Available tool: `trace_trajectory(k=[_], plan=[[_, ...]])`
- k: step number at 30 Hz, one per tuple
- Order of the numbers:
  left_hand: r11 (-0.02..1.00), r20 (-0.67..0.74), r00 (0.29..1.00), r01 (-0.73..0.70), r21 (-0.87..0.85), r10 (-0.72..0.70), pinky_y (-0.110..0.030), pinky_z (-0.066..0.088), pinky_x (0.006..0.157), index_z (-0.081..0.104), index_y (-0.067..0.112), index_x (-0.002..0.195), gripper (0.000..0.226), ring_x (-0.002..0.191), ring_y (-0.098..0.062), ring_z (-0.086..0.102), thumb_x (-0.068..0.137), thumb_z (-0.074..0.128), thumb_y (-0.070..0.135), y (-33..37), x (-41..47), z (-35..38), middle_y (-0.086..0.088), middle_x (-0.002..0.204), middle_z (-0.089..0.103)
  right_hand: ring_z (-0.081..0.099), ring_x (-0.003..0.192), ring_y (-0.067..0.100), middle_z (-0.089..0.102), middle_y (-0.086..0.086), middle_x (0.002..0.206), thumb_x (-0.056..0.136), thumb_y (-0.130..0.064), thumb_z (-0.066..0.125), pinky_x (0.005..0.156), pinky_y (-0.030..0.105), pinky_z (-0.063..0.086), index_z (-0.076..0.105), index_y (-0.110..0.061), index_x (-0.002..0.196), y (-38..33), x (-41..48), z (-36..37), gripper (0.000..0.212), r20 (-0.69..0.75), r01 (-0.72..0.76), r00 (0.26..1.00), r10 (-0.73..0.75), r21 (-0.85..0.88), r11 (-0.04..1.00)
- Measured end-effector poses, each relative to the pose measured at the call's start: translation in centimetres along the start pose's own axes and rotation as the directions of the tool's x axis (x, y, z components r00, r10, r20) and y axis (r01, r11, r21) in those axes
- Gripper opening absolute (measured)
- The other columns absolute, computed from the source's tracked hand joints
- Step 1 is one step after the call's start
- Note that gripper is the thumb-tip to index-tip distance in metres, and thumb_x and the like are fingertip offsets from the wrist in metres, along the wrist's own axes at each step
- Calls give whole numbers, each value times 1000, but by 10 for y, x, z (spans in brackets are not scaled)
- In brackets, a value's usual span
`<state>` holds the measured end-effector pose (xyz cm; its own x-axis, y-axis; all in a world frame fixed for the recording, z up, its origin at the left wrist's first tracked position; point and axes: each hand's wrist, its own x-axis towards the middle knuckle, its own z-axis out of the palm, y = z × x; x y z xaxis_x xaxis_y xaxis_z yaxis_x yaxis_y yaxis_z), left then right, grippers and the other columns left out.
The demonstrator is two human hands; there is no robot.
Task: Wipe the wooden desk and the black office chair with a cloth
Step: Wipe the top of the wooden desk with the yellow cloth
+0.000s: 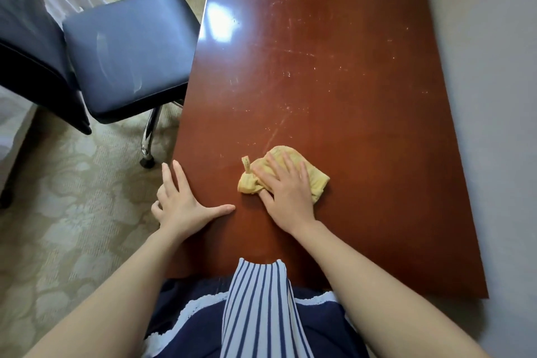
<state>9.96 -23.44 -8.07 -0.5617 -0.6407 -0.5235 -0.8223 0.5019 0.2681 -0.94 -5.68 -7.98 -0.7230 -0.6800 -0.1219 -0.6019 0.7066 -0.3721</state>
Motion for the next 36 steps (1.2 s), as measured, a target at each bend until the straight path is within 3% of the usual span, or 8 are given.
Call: trace_trajectory(k=[4, 8, 12, 18, 23, 28, 31, 36], plan=[[1000, 22, 1000, 5, 21, -6, -50, 17, 111, -30, 30, 143, 156, 143, -28, 4, 21, 43, 94, 1, 1, -2, 5, 155, -25, 36, 137, 31, 49, 2, 142, 84, -26, 65, 113, 54, 20, 57, -31, 130, 1, -31, 4, 47, 25, 235, 972, -234, -6, 972], [999, 82, 996, 15, 41, -18, -49, 18, 111, -35, 30, 140, 157, 144, -25, 1, 28, 58, 91, 1, 5, -5, 8, 151, -32, 45, 131, 30, 55, 2, 136, 78, -22, 72, 108, 54, 29, 60, -29, 127, 32, -57, -5, 51, 25, 304, 953, -303, -73, 950], [998, 156, 988, -3, 63, -7, -49, 19, 110, -40, 30, 136, 161, 144, -25, -1, 26, 64, 87, -2, 8, -9, 7, 148, -37, 45, 131, 30, 55, 1, 136, 80, -21, 63, 107, 50, 30, 60, -28, 127, 66, -65, -21, 47, -7, 169, 986, -169, -59, 984], [998, 217, 976, -21, 67, 5, -50, 19, 110, -45, 30, 131, 165, 143, -27, -4, 12, 53, 90, 0, 8, -15, 8, 142, -44, 27, 141, 25, 40, 2, 148, 91, -17, 59, 114, 43, 16, 49, -32, 136, 105, -24, -42, 48, -20, -81, 997, 81, -31, 996], [996, 232, 973, -31, 89, 10, -50, 19, 109, -46, 28, 131, 162, 143, -29, -6, 33, 70, 84, 0, 8, -14, 4, 142, -47, 9, 146, 18, 23, -5, 156, 99, -28, 42, 116, 40, 3, 36, -37, 143, 108, 29, -49, 46, -11, -232, 973, 232, -21, 972], [994, 249, 968, -23, 108, -5, -49, 20, 109, -47, 26, 131, 161, 143, -29, -6, 38, 72, 81, 4, 7, -16, 1, 142, -46, -3, 146, 16, 12, -9, 159, 100, -38, 33, 116, 43, -5, 27, -41, 146, 62, 71, -30, 47, -36, -361, 932, 360, -36, 932], [994, 249, 968, -19, 111, -9, -48, 20, 109, -48, 26, 129, 160, 143, -29, -6, 39, 73, 80, 4, 7, -16, 2, 140, -48, -4, 146, 18, 10, -9, 159, 99, -41, 33, 115, 43, -7, 25, -42, 146, 24, 79, -16, 48, 15, -270, 963, 271, -53, 962], [995, 245, 970, -13, 96, -11, -50, 18, 110, -50, 27, 128, 161, 142, -29, -5, 39, 76, 77, 3, 8, -16, 4, 140, -47, 1, 147, 18, 14, -9, 158, 97, -38, 39, 116, 43, -5, 31, -43, 144, -18, 58, 4, 48, 116, 25, 993, -20, -45, 999]])
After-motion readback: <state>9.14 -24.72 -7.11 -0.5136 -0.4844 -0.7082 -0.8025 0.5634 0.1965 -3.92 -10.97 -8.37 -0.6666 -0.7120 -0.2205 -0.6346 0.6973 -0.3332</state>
